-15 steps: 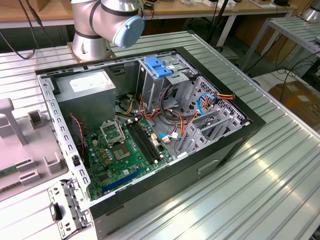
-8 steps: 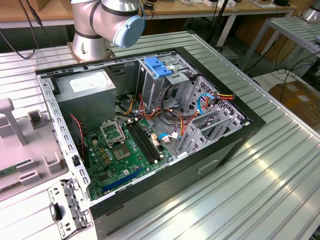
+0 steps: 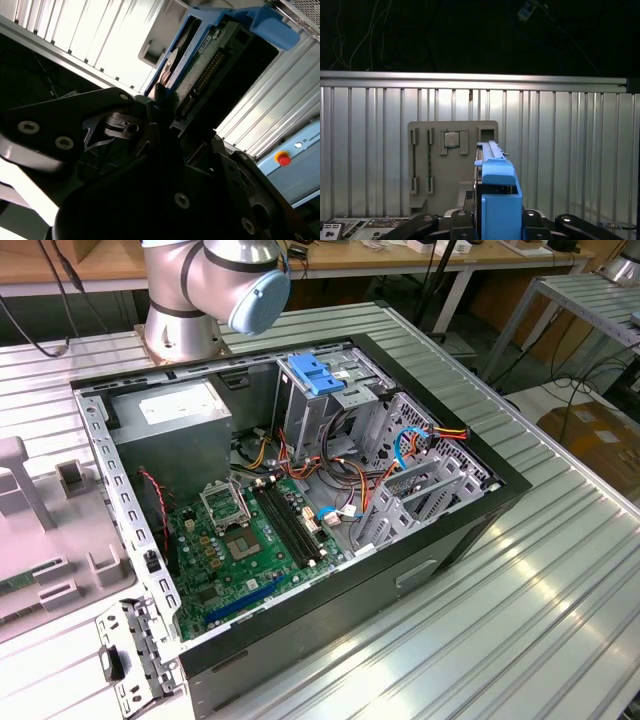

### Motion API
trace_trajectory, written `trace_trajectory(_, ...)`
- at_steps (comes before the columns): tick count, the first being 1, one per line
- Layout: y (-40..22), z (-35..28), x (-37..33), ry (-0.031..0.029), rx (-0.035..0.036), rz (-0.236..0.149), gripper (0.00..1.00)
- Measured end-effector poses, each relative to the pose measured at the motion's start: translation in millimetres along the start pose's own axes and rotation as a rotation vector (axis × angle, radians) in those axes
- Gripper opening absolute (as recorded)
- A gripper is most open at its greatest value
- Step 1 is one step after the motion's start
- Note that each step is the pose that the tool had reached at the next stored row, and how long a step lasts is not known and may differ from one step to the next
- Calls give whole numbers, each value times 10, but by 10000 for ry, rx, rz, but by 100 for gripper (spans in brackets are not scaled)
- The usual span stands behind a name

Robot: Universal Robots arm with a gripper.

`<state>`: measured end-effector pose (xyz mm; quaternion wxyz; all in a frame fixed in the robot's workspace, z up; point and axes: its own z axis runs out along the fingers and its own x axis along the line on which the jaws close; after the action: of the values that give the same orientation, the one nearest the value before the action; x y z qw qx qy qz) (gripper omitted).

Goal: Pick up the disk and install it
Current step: 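Pick up the disk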

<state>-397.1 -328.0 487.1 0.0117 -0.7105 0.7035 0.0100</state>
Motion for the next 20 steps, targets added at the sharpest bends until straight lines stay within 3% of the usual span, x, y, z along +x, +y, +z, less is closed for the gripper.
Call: trace_trajectory(20,-9,-10,329,0,0,1,36)
